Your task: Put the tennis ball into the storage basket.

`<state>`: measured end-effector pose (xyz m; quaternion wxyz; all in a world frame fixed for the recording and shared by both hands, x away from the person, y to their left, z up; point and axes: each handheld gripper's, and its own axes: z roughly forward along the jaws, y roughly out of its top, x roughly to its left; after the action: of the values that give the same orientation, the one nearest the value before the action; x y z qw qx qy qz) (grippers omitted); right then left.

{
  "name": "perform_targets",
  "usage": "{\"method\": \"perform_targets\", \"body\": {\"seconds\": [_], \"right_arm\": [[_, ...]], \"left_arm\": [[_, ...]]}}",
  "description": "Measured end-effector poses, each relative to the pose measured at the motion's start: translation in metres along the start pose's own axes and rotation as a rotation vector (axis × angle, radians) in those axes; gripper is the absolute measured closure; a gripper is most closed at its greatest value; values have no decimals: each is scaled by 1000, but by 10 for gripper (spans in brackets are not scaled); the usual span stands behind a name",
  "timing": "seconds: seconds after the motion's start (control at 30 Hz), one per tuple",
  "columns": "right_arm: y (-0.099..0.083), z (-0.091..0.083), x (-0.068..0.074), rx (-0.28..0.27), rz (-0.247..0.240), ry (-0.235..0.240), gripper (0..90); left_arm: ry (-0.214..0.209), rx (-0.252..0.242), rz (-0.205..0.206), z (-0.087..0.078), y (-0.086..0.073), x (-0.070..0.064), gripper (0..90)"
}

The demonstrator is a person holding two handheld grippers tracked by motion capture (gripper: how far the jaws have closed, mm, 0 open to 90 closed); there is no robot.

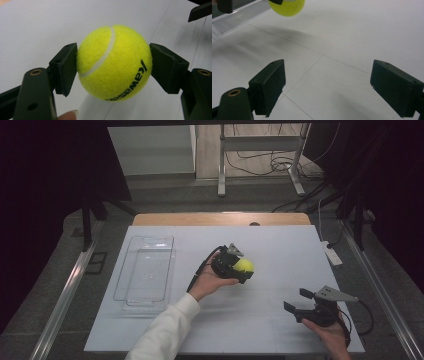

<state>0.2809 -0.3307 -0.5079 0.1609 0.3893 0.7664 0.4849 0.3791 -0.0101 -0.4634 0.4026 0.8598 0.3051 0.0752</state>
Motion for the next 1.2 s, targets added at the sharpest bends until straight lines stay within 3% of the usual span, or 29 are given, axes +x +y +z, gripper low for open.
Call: {"method": "perform_targets", "body": {"seconds": [0.6, 1.2], "right_arm": [[0, 1, 0, -2, 1, -1, 131], [0, 2, 1, -1, -3, -1, 131]], "left_arm": [[10, -21, -10, -13, -10, 4, 272], [33, -60, -27, -38, -19, 8, 272]]}}
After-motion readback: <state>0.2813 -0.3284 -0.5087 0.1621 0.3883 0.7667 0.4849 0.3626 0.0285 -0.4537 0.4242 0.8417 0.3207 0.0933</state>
